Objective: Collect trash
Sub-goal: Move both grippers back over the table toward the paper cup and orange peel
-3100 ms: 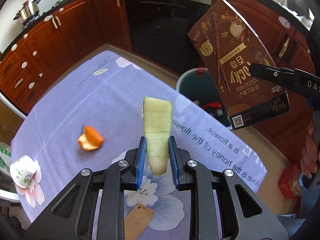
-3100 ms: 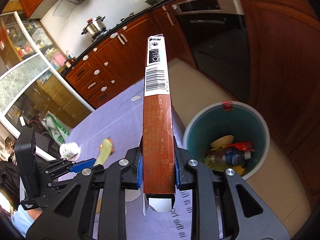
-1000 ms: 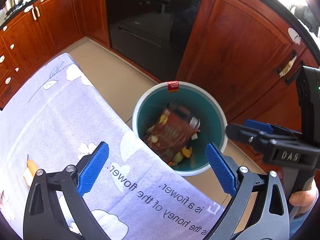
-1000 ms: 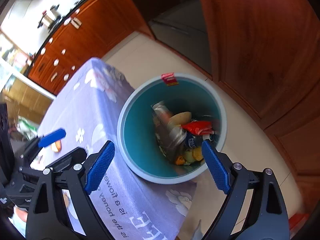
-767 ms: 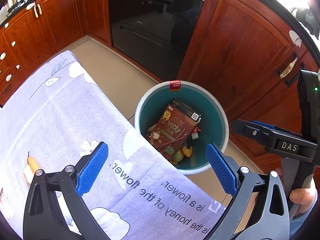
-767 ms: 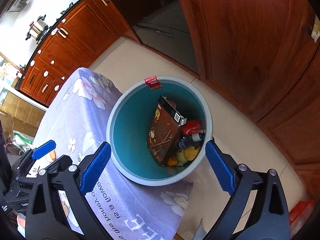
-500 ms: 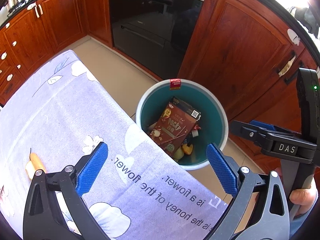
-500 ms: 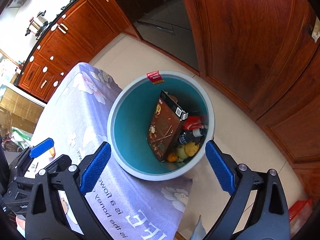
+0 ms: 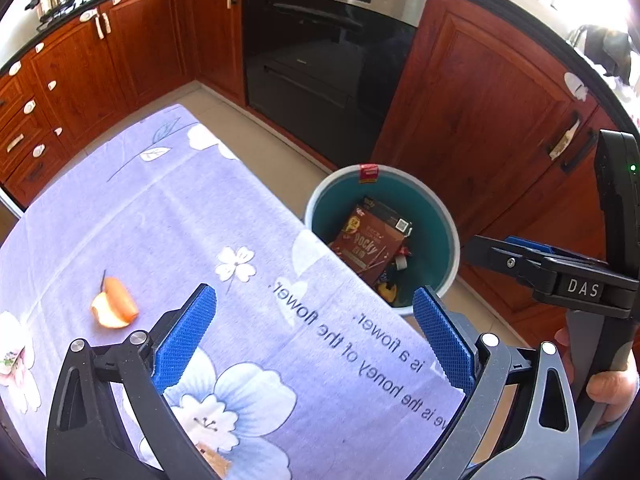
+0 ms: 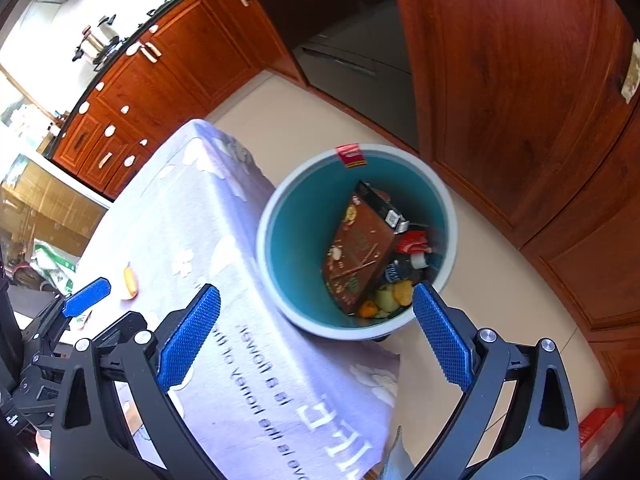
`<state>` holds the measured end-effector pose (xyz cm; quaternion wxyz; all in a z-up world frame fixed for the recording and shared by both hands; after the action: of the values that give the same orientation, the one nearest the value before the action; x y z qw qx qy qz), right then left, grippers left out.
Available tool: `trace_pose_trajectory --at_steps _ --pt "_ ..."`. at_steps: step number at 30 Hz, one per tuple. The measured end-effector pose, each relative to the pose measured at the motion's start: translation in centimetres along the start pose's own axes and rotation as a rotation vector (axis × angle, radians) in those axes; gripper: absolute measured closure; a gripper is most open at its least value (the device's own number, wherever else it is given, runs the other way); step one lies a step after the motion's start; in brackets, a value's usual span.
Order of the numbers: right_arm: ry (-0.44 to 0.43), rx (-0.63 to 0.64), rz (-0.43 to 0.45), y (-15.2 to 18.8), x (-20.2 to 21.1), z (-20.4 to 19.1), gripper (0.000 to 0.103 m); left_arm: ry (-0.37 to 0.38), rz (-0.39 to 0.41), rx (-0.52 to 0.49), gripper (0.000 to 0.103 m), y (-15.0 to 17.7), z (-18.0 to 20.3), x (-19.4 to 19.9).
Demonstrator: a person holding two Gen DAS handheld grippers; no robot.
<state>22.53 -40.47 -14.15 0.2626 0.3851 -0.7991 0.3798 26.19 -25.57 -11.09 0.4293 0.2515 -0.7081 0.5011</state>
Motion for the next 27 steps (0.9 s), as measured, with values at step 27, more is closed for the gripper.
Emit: trace_pose_trajectory --at_steps 27 --pt "0.03 0.105 -0.037 5.4 0.6 -8.7 0.01 -0.013 0.102 0.066 0.004 6.3 -9.9 6.0"
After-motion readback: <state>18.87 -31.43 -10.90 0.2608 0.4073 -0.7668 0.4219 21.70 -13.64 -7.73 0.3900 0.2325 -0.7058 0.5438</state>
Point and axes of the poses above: each gripper's, at about its wrist camera, not at the fingertips, and x roughly against the way its jaws point, z to its right, y to its underside, the point moved 10 cm from there along -x, roughly the way its jaws point, and after that the axes turned 15 degrees about -y, right-handed, at the moved point
